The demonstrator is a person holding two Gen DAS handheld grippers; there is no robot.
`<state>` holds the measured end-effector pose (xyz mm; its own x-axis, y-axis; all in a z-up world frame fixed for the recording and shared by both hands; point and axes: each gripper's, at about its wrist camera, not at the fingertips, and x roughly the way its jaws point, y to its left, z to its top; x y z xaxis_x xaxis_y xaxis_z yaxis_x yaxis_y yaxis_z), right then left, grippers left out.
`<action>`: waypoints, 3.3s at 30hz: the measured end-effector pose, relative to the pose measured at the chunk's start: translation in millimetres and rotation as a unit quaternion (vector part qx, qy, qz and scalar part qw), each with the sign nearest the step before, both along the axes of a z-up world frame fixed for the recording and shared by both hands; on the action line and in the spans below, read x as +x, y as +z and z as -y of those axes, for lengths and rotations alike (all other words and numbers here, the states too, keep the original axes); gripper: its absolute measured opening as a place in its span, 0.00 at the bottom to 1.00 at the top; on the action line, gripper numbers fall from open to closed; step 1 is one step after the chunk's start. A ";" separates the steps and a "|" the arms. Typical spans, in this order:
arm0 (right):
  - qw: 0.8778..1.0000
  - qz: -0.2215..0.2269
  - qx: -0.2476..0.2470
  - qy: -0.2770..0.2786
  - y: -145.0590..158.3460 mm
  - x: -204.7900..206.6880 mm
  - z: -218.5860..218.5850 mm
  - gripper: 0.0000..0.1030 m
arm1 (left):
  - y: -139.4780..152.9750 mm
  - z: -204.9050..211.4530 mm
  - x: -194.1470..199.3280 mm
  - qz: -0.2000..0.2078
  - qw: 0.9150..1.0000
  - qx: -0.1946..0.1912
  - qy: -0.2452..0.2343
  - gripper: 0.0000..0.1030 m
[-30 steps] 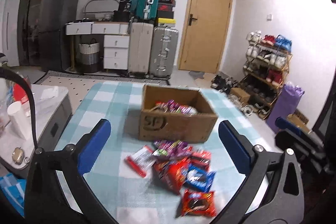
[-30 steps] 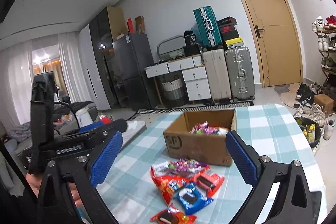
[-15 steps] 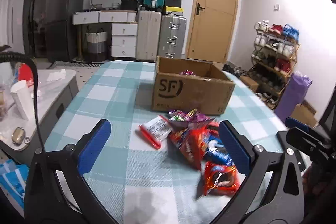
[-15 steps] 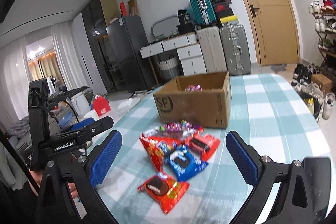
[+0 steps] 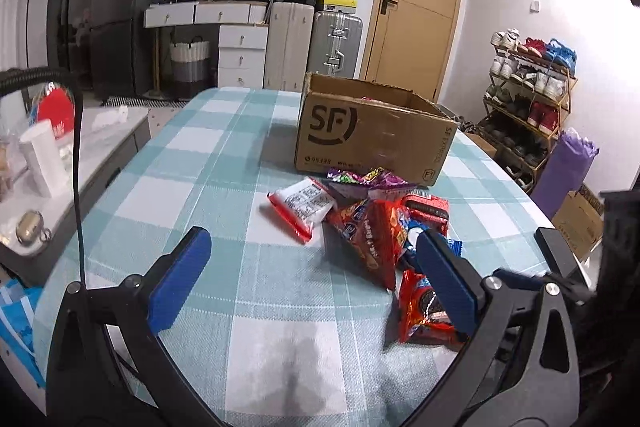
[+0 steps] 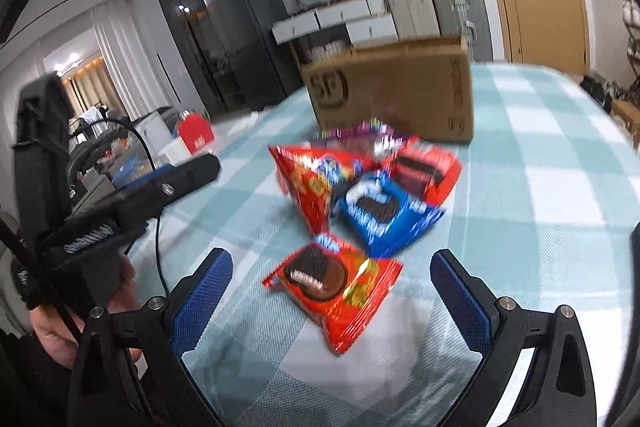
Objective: Organize snacks
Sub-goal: 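Withdraw both grippers back toward the remaining snacks, then close the right gripper on the red Oreo pack while the left gripper grasps the red chip bag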
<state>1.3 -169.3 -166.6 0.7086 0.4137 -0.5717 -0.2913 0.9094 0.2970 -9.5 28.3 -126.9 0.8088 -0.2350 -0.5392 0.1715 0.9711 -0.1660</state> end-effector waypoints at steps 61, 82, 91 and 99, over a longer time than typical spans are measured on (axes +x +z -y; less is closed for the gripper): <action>0.997 -0.062 0.040 -0.001 -27.0 2.2 29.8 0.47 | -16.1 47.6 51.8 -0.116 0.992 0.003 -0.054 0.99; 0.998 -0.032 0.050 -0.003 -32.6 -10.5 36.5 0.47 | -55.3 75.4 106.7 -0.170 0.984 -0.036 -0.042 0.51; 0.998 -0.027 0.052 -0.001 -33.1 -11.6 37.4 0.47 | -55.7 73.7 99.7 -0.168 0.984 -0.030 -0.058 0.35; 0.998 -0.024 0.051 -0.001 -33.6 -12.7 37.3 0.47 | -46.8 63.6 80.8 -0.155 0.986 -0.025 -0.058 0.35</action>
<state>-11.5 -206.6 -200.2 0.6816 0.4710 -0.5600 -0.2732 0.8737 0.4024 71.3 -35.3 -173.7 0.5721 -0.3492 -0.7421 0.2146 0.9370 -0.2755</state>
